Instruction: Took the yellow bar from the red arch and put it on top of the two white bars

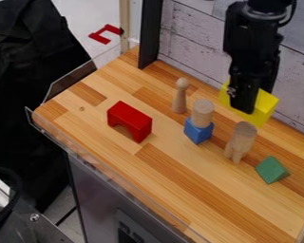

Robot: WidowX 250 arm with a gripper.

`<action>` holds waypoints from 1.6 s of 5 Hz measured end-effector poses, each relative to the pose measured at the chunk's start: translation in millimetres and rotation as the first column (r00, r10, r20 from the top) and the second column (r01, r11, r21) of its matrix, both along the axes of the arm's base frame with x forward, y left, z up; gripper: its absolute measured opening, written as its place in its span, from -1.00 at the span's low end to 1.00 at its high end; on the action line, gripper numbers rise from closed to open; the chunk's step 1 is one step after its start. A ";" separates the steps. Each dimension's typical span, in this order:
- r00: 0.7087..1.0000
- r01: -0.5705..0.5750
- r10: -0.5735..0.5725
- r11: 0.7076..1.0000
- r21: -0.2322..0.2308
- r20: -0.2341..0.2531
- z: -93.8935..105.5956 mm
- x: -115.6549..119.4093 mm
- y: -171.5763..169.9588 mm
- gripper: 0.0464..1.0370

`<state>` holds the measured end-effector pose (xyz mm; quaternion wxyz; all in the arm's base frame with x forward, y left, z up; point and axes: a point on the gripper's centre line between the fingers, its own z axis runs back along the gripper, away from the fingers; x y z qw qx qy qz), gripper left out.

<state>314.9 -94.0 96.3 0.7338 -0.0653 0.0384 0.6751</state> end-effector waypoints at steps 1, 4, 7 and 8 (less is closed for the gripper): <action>1.000 -0.008 0.008 1.000 0.005 -0.004 -2.1 0.8 2.6 0.05; 0.999 -0.023 0.024 0.999 0.024 -0.040 -16.8 3.0 12.4 0.05; 0.997 -0.037 0.039 0.999 0.032 -0.063 -27.1 5.5 23.2 0.05; 0.997 -0.044 0.046 0.999 0.030 -0.060 -26.4 6.9 25.8 0.05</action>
